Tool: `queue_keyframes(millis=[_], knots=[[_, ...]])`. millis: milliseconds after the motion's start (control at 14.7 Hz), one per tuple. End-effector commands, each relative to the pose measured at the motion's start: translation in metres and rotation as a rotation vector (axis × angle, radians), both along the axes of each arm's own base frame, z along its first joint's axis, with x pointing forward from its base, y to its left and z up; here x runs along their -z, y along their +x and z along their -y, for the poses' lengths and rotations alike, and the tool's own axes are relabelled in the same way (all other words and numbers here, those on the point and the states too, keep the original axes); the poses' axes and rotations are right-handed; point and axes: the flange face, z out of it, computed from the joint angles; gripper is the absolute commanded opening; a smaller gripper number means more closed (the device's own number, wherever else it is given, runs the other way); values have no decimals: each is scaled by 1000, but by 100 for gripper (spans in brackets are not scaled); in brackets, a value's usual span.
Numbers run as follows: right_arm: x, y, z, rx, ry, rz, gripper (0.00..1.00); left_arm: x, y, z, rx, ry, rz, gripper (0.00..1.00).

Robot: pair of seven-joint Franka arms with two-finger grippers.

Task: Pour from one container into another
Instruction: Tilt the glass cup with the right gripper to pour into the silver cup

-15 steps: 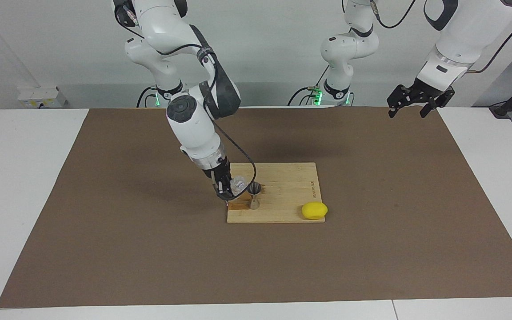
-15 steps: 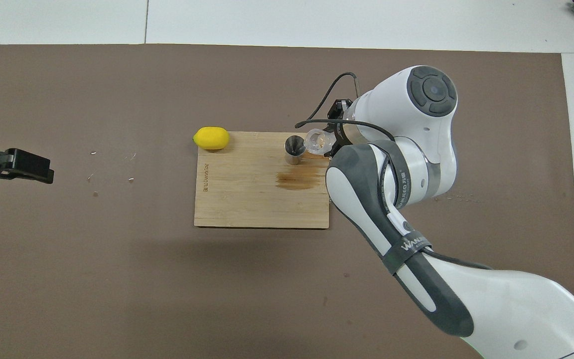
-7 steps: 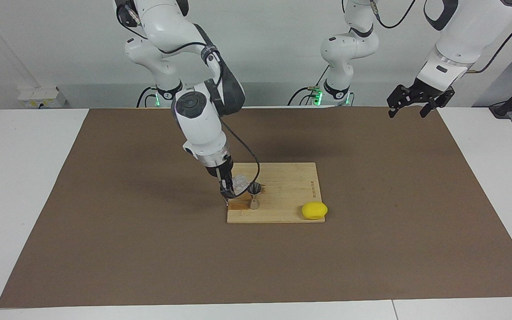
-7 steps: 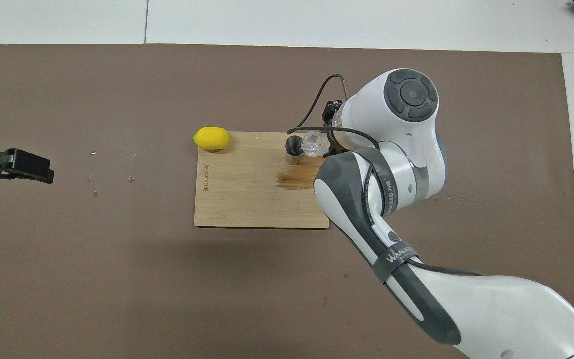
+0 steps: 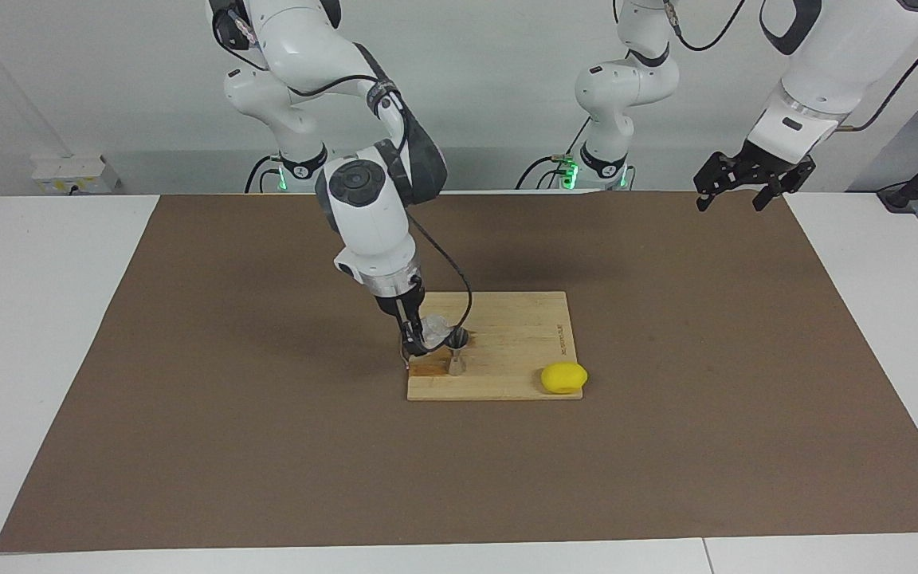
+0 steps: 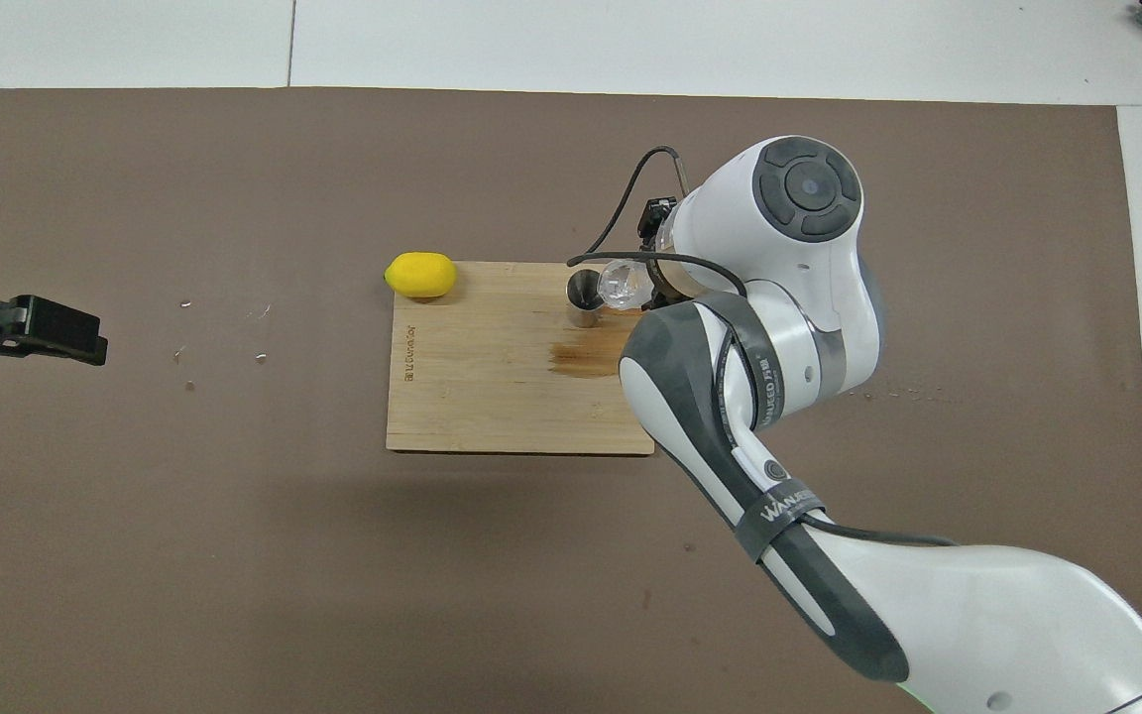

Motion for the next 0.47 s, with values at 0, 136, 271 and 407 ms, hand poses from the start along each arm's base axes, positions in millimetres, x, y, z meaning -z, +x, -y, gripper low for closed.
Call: queue_keyframes(millis=[0,136,271,407], knots=[[-4,5,-2,8,-41,13,0,-1,-8,-1,4,18,12,100],[-4,5,-2,-1,-59,19,0,-1,-8,-1,4,18,12,100],[-4,3,-4,-9,-71,17,0,-1,-8,-1,4,18,12,100],[-10,2,-15,-28,-72,32,0,-1,-8,-1,4,18,12,100]])
